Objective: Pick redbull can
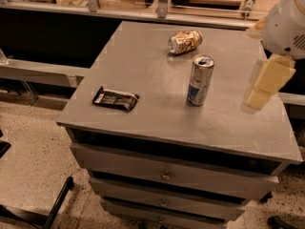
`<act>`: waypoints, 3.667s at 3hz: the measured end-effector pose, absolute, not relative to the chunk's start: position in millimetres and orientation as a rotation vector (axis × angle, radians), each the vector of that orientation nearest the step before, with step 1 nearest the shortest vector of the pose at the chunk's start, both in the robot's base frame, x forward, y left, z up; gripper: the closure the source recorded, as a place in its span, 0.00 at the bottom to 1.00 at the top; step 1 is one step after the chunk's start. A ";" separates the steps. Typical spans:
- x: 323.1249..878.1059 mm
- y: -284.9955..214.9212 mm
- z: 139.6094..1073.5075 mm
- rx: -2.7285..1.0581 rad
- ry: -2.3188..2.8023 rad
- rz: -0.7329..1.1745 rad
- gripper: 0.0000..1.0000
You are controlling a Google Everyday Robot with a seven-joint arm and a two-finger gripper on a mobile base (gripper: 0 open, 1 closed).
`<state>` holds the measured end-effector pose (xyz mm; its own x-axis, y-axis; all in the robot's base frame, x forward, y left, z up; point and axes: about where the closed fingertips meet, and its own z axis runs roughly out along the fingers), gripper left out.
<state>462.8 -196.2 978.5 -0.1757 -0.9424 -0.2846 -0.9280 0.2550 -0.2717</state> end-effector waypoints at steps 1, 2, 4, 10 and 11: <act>504.0 -162.2 973.5 -1.667 2.049 0.081 0.00; 533.8 -134.5 965.1 -1.626 1.998 0.211 0.00; 538.2 -136.1 956.5 -1.610 2.013 0.234 0.00; 534.9 -129.3 962.2 -1.629 1.984 0.202 1.00; 530.9 -118.4 1004.5 -1.657 1.906 0.108 1.00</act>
Offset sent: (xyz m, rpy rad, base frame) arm 0.1095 0.0927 -0.0225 0.3863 0.0139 0.0817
